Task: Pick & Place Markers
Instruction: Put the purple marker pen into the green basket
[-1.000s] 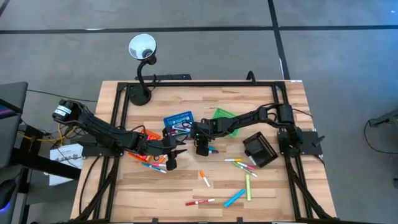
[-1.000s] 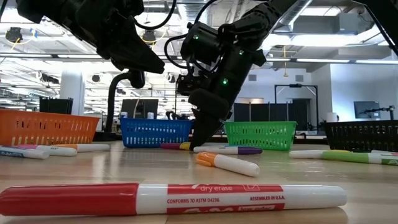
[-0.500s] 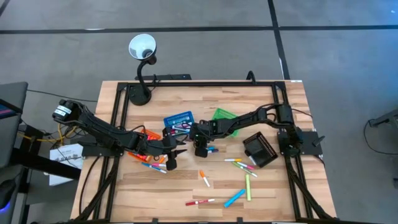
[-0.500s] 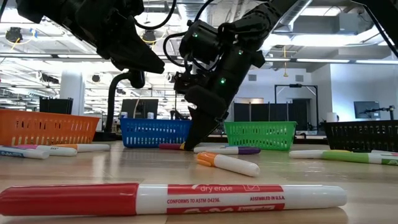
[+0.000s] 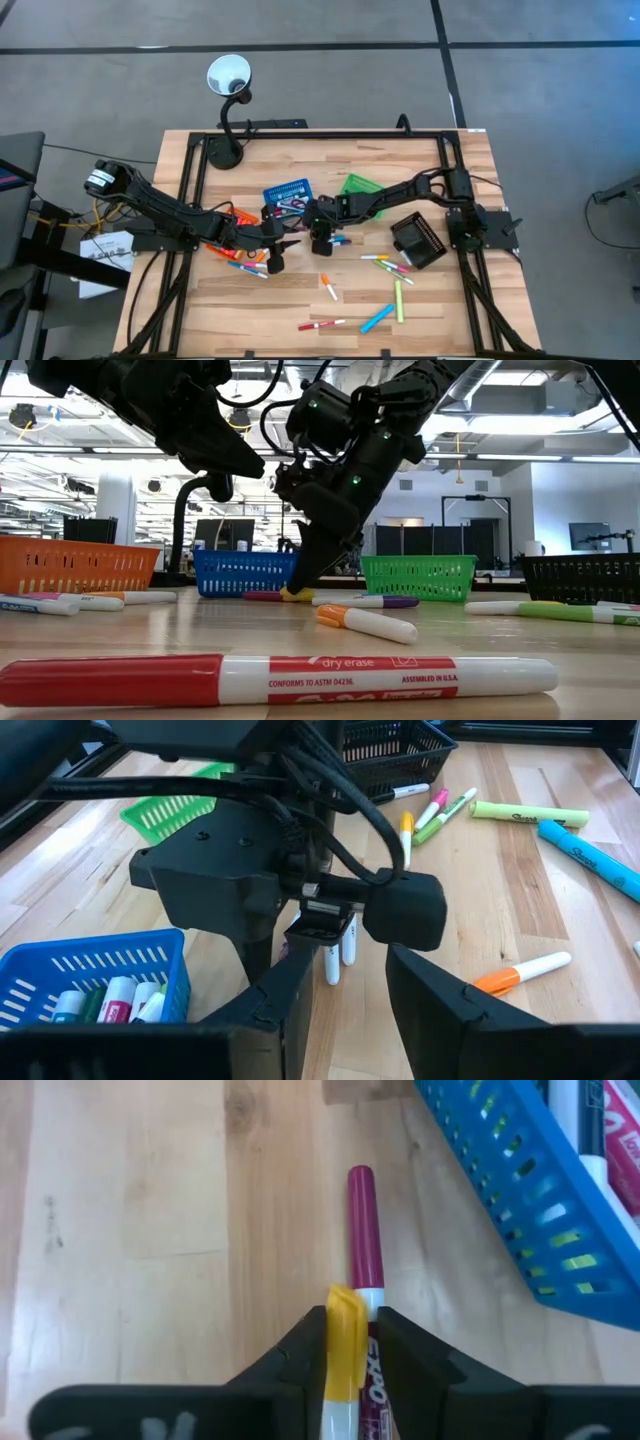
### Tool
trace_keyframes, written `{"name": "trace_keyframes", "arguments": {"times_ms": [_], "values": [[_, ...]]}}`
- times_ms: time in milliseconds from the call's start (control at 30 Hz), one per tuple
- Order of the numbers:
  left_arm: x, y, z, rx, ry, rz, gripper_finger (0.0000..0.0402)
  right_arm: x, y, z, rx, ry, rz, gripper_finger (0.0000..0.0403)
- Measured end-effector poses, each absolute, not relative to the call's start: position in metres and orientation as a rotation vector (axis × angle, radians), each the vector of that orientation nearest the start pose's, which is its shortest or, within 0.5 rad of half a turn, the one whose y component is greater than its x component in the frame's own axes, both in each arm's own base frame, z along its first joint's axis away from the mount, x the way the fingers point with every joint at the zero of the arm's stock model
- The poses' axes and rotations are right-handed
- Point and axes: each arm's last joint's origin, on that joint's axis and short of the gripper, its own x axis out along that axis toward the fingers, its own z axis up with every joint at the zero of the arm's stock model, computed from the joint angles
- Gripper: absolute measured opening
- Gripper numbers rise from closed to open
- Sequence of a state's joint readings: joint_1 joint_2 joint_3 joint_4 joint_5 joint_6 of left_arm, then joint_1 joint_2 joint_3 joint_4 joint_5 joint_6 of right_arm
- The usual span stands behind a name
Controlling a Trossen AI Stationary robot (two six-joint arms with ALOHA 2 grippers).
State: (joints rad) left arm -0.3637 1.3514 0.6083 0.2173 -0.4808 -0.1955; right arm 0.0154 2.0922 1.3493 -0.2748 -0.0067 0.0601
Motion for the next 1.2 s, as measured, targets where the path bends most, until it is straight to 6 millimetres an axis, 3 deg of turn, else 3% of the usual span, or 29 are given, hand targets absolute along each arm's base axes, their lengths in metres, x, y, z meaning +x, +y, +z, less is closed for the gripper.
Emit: {"name": "trace_keyframes", "arguments": {"times_ms": [233, 600, 767, 1200], "values": [[0.252, -0.082, 0.193, 0.024, 0.466, 0.16, 0.0126, 0.421, 0.006, 0.125, 0.048, 1.046, -0.017, 0.0074], [0.252, -0.082, 0.193, 0.024, 0.466, 0.16, 0.0126, 0.42, 0.013, 0.125, 0.039, 1.057, 0.018, 0.0144], [0.252, -0.082, 0.193, 0.024, 0.466, 0.16, 0.0126, 0.43, 0.015, 0.138, -0.036, 0.993, 0.065, 0.0165], [0.252, -0.082, 0.193, 0.024, 0.466, 0.16, 0.0126, 0.432, 0.008, 0.12, -0.046, 1.026, 0.027, 0.0109]]}}
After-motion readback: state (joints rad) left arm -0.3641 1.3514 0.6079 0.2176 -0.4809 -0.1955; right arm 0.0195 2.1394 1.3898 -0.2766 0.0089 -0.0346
